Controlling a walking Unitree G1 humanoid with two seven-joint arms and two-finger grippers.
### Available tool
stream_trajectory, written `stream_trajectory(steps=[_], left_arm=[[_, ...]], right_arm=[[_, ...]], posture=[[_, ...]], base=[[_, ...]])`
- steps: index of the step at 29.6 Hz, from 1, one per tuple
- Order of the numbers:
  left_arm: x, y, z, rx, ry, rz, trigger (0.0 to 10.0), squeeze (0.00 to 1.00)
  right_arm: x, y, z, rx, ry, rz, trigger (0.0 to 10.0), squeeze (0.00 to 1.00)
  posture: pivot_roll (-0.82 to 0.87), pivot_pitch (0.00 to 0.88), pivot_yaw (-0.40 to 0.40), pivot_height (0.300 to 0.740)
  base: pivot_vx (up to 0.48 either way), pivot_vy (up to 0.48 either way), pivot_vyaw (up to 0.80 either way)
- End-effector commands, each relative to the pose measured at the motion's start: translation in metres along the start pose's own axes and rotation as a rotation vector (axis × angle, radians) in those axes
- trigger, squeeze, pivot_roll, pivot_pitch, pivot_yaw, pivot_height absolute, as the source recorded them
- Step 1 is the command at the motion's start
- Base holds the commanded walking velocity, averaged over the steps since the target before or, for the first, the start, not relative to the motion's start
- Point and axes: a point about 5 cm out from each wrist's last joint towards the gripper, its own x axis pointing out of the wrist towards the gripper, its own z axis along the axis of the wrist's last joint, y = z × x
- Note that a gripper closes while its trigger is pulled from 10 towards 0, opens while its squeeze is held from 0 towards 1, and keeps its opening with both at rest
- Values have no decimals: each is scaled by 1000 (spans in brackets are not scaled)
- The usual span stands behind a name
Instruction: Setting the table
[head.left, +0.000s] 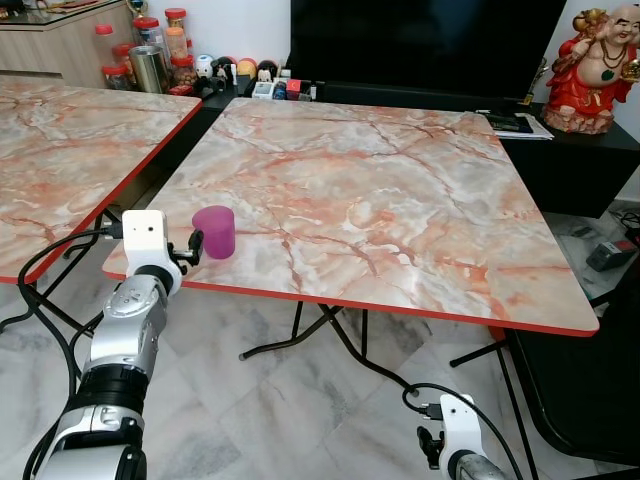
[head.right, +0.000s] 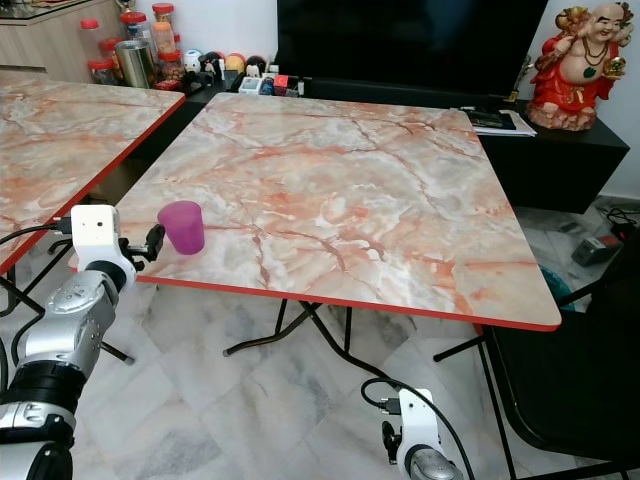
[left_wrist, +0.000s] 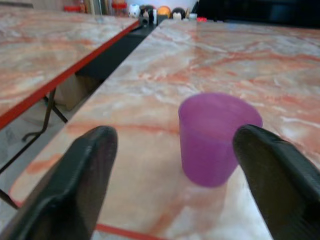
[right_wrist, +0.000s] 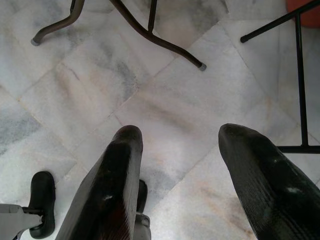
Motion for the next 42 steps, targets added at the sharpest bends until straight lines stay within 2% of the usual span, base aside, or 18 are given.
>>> stream_trajectory(steps=[1, 3, 4, 7, 10, 22, 27, 39, 42], left_arm=[[3, -2, 13, 0, -26, 1, 10000, 1000], [4, -2, 14, 19, -11, 13, 10000, 1000], [5, -1, 14, 30, -6, 29, 10000, 0], [5, -1, 15, 27, -10, 43, 10000, 0], [5, 2, 16, -10, -14, 79, 10000, 0], [4, 0, 24, -11, -35, 76, 10000, 0], [4, -3, 34, -12, -64, 67, 10000, 0], [4, -3, 44, -15, -92, 66, 10000, 0], [4, -6, 55, -28, -131, 52, 10000, 0]], right_arm=[[0, 0, 2, 5, -7, 2, 10000, 0], [0, 0, 2, 6, -7, 3, 10000, 0], [0, 0, 2, 4, -6, 3, 10000, 0], [0, 0, 3, 3, -6, 3, 10000, 0], [1, 1, 3, 6, -8, 3, 10000, 0], [1, 1, 2, -9, 6, 3, 10000, 0], [1, -1, -2, -101, 87, -1, 10000, 0], [0, -3, -6, -113, 147, -24, 10000, 0], [0, -3, -6, -97, 152, -31, 10000, 0]], posture=[[54, 0, -64, 740], [53, 0, -64, 740], [53, 0, -63, 740], [52, 0, -62, 740], [51, 0, -60, 740], [52, 0, -59, 740], [50, 0, -59, 740], [53, 0, -62, 740], [44, 0, -61, 740]], base=[[0, 0, 0], [0, 0, 0], [0, 0, 0], [0, 0, 0], [249, 0, 0], [397, 0, 0], [396, 0, 0], [379, 0, 0], [0, 0, 0]])
